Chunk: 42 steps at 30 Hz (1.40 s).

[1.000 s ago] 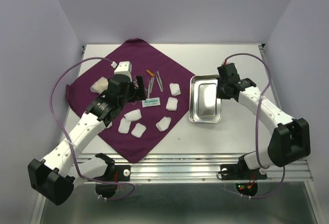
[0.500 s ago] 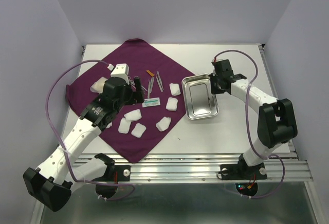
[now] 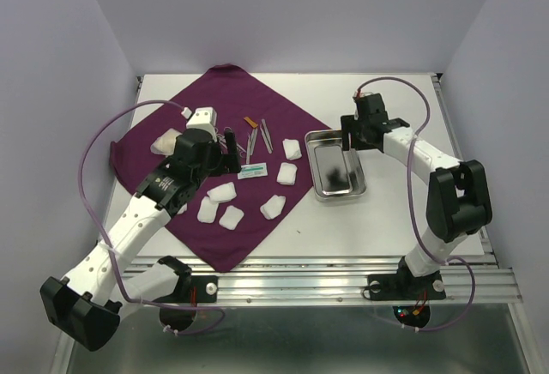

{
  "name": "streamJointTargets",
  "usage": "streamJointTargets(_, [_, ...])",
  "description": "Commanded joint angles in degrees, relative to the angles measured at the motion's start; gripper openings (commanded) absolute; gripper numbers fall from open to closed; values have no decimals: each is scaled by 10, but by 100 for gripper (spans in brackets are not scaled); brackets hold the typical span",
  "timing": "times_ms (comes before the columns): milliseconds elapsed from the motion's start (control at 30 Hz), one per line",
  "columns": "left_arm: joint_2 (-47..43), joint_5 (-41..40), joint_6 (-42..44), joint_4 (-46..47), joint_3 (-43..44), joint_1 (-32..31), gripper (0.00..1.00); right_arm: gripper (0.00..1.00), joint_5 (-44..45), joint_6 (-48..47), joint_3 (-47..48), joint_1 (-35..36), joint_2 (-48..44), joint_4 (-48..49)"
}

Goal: Prepare the surgical pack
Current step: Place the container at the center of the board.

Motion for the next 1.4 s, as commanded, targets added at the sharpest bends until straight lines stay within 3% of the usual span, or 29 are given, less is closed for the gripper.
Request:
streamJointTargets(0, [2,-3,-3,0,9,2,99,78,6,11,51,0,-35,-7])
streamJointTargets(33, [3,-8,-4,0,10,3,99,87,7,16,58,6,-37,-14])
streamJointTargets(200, [18,-26,-6,-7,23,3,99,100,45,36,114,65,-24,-60])
streamJointTargets(433, [26,-58,-17,-17,29,11,99,100,95,96,249,151,57,-91])
streamJointTargets(600, [7,-43,-29,-22,4,57,99,74,68,111,343,180,145,-110])
streamJointTargets(633, [4,-44,-30,-24,3,64,99,65,63,113,356,188,174,-110])
streamJointTargets(767, [-12,-44,-25,-40,1,93,99,52,66,121,417,202,241,-111])
streamJointTargets(1067, [-17,-25,-18,-33,-11,126,99,49,43,124,573,213,374,-137])
streamJointTargets(1367, [-10,-5,-20,-21,-15,132,99,49,12,135,624,213,440,-131])
